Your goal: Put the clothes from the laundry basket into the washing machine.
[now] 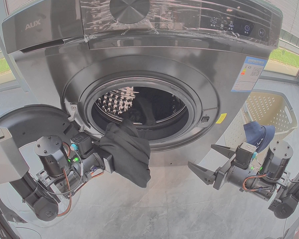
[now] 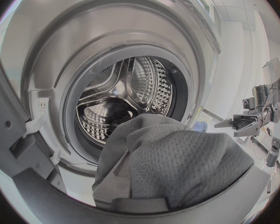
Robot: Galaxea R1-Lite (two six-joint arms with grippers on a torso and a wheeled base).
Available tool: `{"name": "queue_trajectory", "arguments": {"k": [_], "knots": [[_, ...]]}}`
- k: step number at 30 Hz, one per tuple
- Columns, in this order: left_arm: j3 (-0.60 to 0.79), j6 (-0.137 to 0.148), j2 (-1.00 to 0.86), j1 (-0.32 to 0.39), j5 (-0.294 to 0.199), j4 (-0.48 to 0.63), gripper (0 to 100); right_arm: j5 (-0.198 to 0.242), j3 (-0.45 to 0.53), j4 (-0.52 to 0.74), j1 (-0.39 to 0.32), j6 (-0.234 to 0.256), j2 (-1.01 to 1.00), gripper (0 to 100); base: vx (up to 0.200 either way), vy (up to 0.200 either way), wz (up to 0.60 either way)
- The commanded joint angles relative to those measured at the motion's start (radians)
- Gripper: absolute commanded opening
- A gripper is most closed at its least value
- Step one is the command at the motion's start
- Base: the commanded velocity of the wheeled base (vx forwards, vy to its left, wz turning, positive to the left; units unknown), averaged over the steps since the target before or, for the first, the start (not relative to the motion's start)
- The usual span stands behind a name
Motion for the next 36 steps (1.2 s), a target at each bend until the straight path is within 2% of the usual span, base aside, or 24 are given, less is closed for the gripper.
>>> {"name": "queue_trajectory", "arguments": {"k": [1,6,10,11,14,18,22,24,30,35,36], "knots": [[-0.003,0.0,0.002,-0.001,0.0,0.0,0,0.001,0.003,0.001,0.001,0.0,0.002,100,0.2,0.0,0.0],[0.001,-0.002,0.002,-0.016,0.0,0.0,0,0.011,0.052,0.001,0.024,0.0,0.0,100,0.0,0.0,0.0],[0.006,-0.04,0.0,-0.082,-0.003,0.0,0,0.048,0.107,-0.004,0.092,-0.001,-0.004,100,0.0,0.0,0.0],[0.001,-0.039,0.005,-0.088,-0.003,0.0,0,0.047,0.107,-0.01,0.104,0.0,-0.004,100,0.0,0.0,0.0],[-0.049,-0.051,0.048,-0.105,-0.003,0.0,0,0.045,0.107,-0.03,0.138,0.003,-0.003,100,0.0,0.0,0.0],[-0.126,-0.058,0.135,-0.102,-0.01,0.0,0,0.045,0.116,-0.034,0.141,0.003,0.0,100,0.0,0.0,0.0],[-0.183,-0.111,0.18,-0.102,-0.053,0.0,0,0.045,0.118,-0.033,0.143,0.003,0.0,100,0.0,0.0,0.0],[-0.22,-0.124,0.198,-0.096,-0.06,0.001,0,0.044,0.116,-0.034,0.15,0.003,0.0,100,0.0,0.0,0.0],[-0.392,-0.131,0.327,-0.076,-0.051,0.004,0,0.042,0.116,-0.034,0.153,0.003,0.002,100,0.0,0.0,0.0],[-0.476,-0.132,0.396,-0.078,-0.045,0.009,0,0.042,0.113,-0.034,0.155,0.003,0.004,100,0.0,0.0,0.0],[-0.531,-0.134,0.422,-0.073,-0.037,0.024,0,0.042,0.113,-0.034,0.155,0.003,0.004,100,0.0,0.0,0.0]]}}
